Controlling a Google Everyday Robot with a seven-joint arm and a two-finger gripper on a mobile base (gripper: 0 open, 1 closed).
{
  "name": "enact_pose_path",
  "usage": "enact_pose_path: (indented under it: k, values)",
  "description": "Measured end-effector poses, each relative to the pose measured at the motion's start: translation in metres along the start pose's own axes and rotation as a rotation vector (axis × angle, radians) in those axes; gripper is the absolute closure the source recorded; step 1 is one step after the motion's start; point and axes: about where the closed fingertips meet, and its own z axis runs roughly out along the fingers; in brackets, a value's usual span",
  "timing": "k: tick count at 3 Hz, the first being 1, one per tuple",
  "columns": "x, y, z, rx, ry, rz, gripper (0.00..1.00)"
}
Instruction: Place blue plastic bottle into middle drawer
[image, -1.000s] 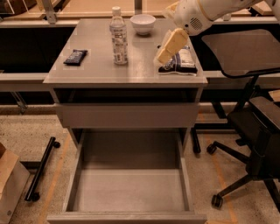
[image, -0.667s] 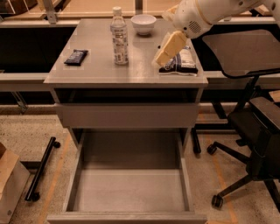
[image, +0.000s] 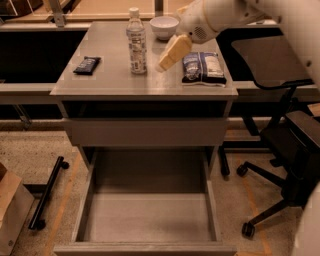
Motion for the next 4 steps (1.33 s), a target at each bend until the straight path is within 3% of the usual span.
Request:
enact_pose_path:
  k: [2, 4]
  values:
    - [-0.005, -0.045, 0.059, 0.051, -0.071, 0.058, 0.00]
    - [-0.012, -0.067, 0.108, 0.025, -0.096, 0.070, 0.00]
